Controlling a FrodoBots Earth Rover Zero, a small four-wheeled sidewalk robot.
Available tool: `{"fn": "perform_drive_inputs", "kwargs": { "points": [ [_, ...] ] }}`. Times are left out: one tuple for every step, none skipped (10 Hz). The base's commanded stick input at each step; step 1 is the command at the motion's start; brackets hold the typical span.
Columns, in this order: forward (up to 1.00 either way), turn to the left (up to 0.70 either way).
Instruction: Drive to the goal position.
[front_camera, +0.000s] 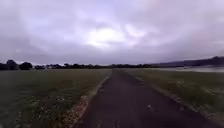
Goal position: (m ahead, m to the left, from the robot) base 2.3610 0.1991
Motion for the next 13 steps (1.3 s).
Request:
{"fn": "perform_drive_inputs", "kwargs": {
  "points": [
    [0.5, 0.0],
    [0.5, -0.23],
    [0.5, -0.12],
    [0.5, 0.0],
    [0.5, 0.0],
    [0.5, 0.0],
    [0.5, 0.0],
    [0.5, 0.0],
    [0.5, 0.0],
    [0.5, 0.0],
    [0.5, 0.0],
    [0.5, 0.0],
    [0.5, 0.0]
  ]
}}
